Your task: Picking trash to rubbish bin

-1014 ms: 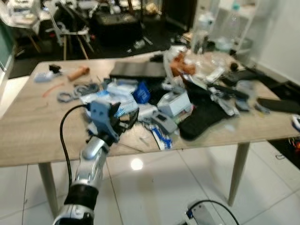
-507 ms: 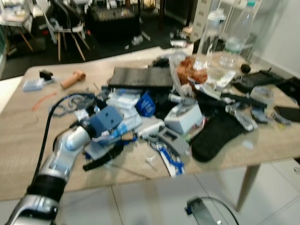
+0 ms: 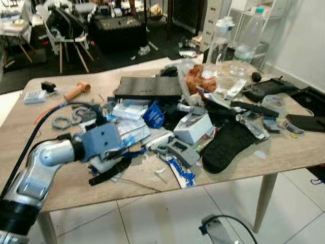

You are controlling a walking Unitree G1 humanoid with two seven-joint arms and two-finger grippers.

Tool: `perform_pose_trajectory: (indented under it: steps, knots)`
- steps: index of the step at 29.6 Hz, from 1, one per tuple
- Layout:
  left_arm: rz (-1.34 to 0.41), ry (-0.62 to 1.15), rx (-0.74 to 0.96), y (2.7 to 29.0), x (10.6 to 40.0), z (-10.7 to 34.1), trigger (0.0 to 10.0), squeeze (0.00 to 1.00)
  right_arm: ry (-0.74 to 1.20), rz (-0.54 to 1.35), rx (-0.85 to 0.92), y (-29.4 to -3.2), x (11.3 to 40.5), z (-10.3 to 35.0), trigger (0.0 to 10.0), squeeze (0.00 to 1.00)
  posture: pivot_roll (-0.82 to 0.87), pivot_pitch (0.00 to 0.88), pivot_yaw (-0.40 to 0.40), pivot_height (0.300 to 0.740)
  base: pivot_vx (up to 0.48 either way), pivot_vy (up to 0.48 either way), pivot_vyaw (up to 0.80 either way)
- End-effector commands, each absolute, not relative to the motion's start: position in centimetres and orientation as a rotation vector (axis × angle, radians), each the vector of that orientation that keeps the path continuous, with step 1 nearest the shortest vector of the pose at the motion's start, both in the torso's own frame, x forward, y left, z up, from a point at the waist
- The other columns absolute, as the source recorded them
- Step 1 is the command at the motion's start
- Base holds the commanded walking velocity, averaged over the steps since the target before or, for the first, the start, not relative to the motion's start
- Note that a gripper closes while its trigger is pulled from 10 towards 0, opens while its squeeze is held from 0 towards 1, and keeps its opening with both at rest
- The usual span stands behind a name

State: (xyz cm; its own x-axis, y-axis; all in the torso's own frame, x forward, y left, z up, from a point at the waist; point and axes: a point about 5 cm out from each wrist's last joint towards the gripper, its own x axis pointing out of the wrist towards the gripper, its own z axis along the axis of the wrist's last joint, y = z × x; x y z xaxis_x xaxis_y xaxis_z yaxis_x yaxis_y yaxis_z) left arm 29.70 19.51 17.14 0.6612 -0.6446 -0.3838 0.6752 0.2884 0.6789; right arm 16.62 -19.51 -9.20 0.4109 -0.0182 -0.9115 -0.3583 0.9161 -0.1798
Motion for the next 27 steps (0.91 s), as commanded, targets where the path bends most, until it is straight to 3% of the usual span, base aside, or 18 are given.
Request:
perform_pose_trajectory:
  steps: [1,14,26,27]
  knots:
    - [-0.859,0.077,0.962,20.1,29.9,16.7,10.0,0.00,1.184,0.247,-0.381,-19.3,15.3,-9.8,10.0,0.00,0.03,0.030,0.045,0.740,0.000,0.000,0.00]
    - [-0.893,0.246,1.044,19.5,29.5,12.9,10.0,0.00,1.185,0.249,-0.391,-19.4,15.3,-9.8,10.0,0.00,0.02,0.023,0.046,0.740,0.000,0.000,0.00]
    - [-0.713,0.221,1.102,20.1,31.3,12.7,10.0,0.00,1.176,0.252,-0.396,-19.3,15.6,-9.7,10.0,0.00,0.03,0.012,0.044,0.740,0.000,0.000,0.00]
    - [-0.713,0.218,1.104,20.1,31.4,12.7,0.4,0.00,1.176,0.253,-0.396,-19.2,15.6,-9.7,10.0,0.00,0.03,0.012,0.044,0.740,0.000,0.000,0.00]
